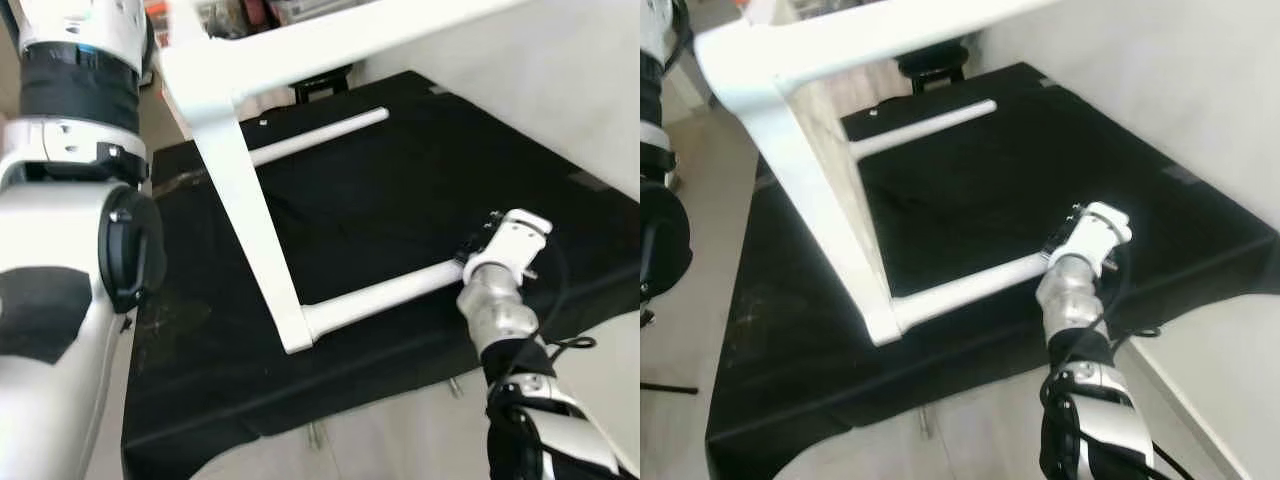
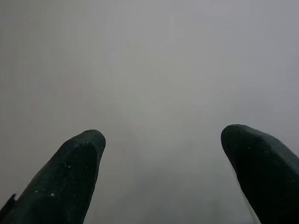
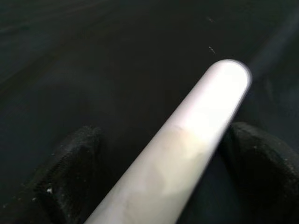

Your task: Building children table

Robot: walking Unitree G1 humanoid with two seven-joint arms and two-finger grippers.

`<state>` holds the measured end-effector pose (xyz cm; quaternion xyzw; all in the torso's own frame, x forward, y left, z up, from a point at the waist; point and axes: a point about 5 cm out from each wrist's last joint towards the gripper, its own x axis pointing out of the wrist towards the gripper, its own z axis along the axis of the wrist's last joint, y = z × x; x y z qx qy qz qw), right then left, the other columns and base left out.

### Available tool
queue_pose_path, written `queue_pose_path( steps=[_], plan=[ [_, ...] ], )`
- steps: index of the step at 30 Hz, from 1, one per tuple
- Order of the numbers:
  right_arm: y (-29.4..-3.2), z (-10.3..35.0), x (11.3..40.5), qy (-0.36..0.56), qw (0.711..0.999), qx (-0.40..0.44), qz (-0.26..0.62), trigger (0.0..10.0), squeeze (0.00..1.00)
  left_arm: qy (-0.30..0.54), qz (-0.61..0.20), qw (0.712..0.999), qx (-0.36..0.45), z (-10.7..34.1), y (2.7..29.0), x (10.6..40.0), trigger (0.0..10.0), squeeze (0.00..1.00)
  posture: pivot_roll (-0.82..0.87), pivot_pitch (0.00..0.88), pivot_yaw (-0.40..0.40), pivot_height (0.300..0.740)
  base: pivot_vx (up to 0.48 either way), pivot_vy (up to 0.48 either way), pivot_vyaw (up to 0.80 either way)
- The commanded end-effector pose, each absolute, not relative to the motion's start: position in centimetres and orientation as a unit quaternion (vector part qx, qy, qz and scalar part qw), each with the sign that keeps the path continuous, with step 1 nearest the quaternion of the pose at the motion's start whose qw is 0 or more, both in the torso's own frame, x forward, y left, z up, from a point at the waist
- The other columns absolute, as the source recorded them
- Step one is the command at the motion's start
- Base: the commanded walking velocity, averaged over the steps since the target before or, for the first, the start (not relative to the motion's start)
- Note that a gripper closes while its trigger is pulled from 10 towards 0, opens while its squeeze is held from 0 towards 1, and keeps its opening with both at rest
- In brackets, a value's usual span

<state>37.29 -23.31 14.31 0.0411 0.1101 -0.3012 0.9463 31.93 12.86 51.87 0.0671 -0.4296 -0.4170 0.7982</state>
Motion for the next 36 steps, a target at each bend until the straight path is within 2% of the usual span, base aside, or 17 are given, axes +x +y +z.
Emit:
queue_pose_path(
  steps=[1, 3, 7, 11, 19, 20, 24, 31, 33, 34, 35, 36],
  plan=[
    [-23.2, 8.4, 34.9, 0.225, 0.923, -0.005, -0.311, 10.0, 1.0, -0.442, -0.411, 0.795, 0.064, 52.2, 13.9, 31.1, 10.0, 0.0, -0.05, 0.142, 0.151, 0.74, 0.0, 0.0, 0.0],
    [-23.1, 11.2, 36.1, 0.142, 0.942, -0.08, -0.294, 10.0, 1.0, -0.425, -0.413, 0.803, 0.057, 50.1, 13.9, 31.3, 10.0, 0.0, -0.06, 0.144, 0.147, 0.74, 0.0, 0.0, 0.0],
    [-22.8, 13.0, 36.7, 0.09, 0.946, -0.122, -0.287, 10.0, 1.0, -0.413, -0.411, 0.811, 0.053, 48.5, 13.9, 31.4, 10.0, 0.0, -0.07, 0.147, 0.143, 0.74, 0.0, 0.0, 0.0],
    [-22.5, 16.1, 37.0, 0.025, 0.941, -0.189, -0.278, 10.0, 1.0, -0.4, -0.398, 0.825, 0.042, 46.4, 14.1, 31.4, 10.0, 0.0, -0.08, 0.148, 0.136, 0.74, 0.0, 0.0, 0.0],
    [-22.7, 20.0, 36.4, -0.046, 0.932, -0.228, -0.277, 10.0, 1.0, -0.4, -0.374, 0.837, 0.02, 45.3, 14.6, 30.9, 10.0, 0.0, -0.09, 0.147, 0.123, 0.74, 0.0, 0.0, 0.0],
    [-22.5, 22.1, 36.0, -0.089, 0.927, -0.25, -0.264, 10.0, 1.0, -0.402, -0.357, 0.843, 0.014, 44.6, 15.0, 30.4, 10.0, 0.0, -0.1, 0.146, 0.124, 0.74, 0.0, 0.0, 0.0],
    [-21.8, 23.6, 36.0, -0.116, 0.929, -0.259, -0.236, 10.0, 1.0, -0.407, -0.339, 0.848, 0.006, 44.2, 15.6, 29.7, 10.0, 0.0, -0.11, 0.141, 0.12, 0.74, 0.0, 0.0, 0.0],
    [-20.9, 23.4, 36.2, -0.083, 0.943, -0.245, -0.21, 10.0, 1.0, -0.412, -0.318, 0.854, 0.018, 44.1, 16.1, 29.1, 10.0, 0.0, -0.1, 0.136, 0.114, 0.74, 0.0, 0.0, 0.0],
    [-20.8, 22.9, 36.2, -0.062, 0.944, -0.242, -0.213, 10.0, 0.9, -0.411, -0.313, 0.856, 0.026, 44.1, 16.2, 28.9, 10.0, 0.0, -0.1, 0.134, 0.114, 0.74, 0.0, 0.0, 0.0],
    [-20.8, 22.9, 36.2, -0.062, 0.944, -0.242, -0.213, 10.0, 0.9, -0.411, -0.313, 0.856, 0.026, 44.1, 16.2, 28.9, 10.0, 0.0, -0.1, 0.134, 0.114, 0.74, 0.0, 0.0, 0.0],
    [-21.0, 22.9, 36.2, -0.056, 0.944, -0.238, -0.223, 10.0, 0.75, -0.411, -0.314, 0.855, 0.03, 44.2, 16.3, 28.9, 10.0, 0.0, -0.1, 0.134, 0.115, 0.74, 0.0, 0.0, 0.0],
    [-21.0, 22.9, 36.2, -0.056, 0.944, -0.238, -0.223, 10.0, 0.75, -0.411, -0.314, 0.855, 0.03, 44.2, 16.3, 28.9, 10.0, 0.0, -0.1, 0.134, 0.115, 0.74, 0.0, 0.0, 0.0]
  ],
)
